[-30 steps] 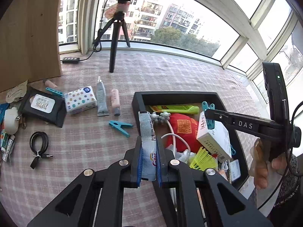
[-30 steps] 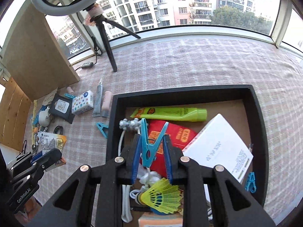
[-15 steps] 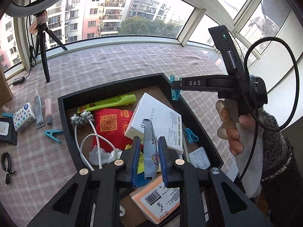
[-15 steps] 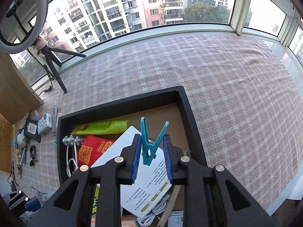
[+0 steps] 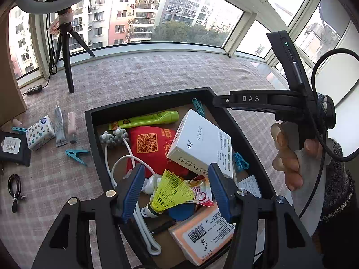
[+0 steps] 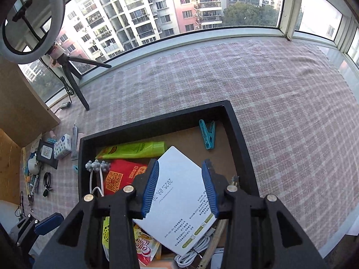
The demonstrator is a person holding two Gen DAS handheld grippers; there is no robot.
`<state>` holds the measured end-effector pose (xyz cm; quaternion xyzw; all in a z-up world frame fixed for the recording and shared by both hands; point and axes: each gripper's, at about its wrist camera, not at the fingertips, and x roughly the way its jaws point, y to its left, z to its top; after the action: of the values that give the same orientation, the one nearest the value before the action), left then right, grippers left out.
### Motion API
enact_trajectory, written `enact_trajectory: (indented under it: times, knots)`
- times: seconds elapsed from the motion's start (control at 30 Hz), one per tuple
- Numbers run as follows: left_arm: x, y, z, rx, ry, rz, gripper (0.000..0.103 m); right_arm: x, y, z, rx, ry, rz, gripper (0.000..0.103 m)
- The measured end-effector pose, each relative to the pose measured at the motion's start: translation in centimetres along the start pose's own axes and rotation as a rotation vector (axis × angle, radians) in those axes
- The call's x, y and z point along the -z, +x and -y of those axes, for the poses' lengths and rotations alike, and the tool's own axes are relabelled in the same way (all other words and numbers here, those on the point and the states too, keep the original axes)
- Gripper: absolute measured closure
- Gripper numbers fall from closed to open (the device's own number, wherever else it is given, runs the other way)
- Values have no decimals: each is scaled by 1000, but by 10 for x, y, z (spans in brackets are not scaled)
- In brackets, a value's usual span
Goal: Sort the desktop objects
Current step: 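Carry the snack packet and blue clothespin into the tray and release both, then grasp the coiled black cable with both grippers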
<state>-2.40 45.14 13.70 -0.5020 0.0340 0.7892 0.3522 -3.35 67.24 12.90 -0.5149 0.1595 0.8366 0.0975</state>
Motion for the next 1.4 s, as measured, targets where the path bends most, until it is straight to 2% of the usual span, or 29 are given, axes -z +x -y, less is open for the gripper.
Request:
enact_trajectory:
  times: [0.17,0.4,0.6,0.77,0.93,1.1,1.4]
  knots:
    - [3,-8,-28,-40,-51,16,48,3,-1,-25,-25,-38,-3,64]
    - [17,-24,-93,-125,-163,41,48,15,1,-74,-82,-109,-13,64]
    - [42,-43,-169,-201,-302,64,48,26,17,-139,-156,-206,-57,64]
    - [71,-56,-229,-268,-379,68,48,37,36,-197,-210,-274,-101,64]
    - [98,-60,-282,-313,-459,59,48,50,60,-254,-209,-366,-138,64]
    - [110,-56,-305,-347,-457,39,48,60,88,-302,-226,-415,-198,64]
    - [112,-35,-311,-331,-378,1,49,78,133,-373,-256,-478,-291,64]
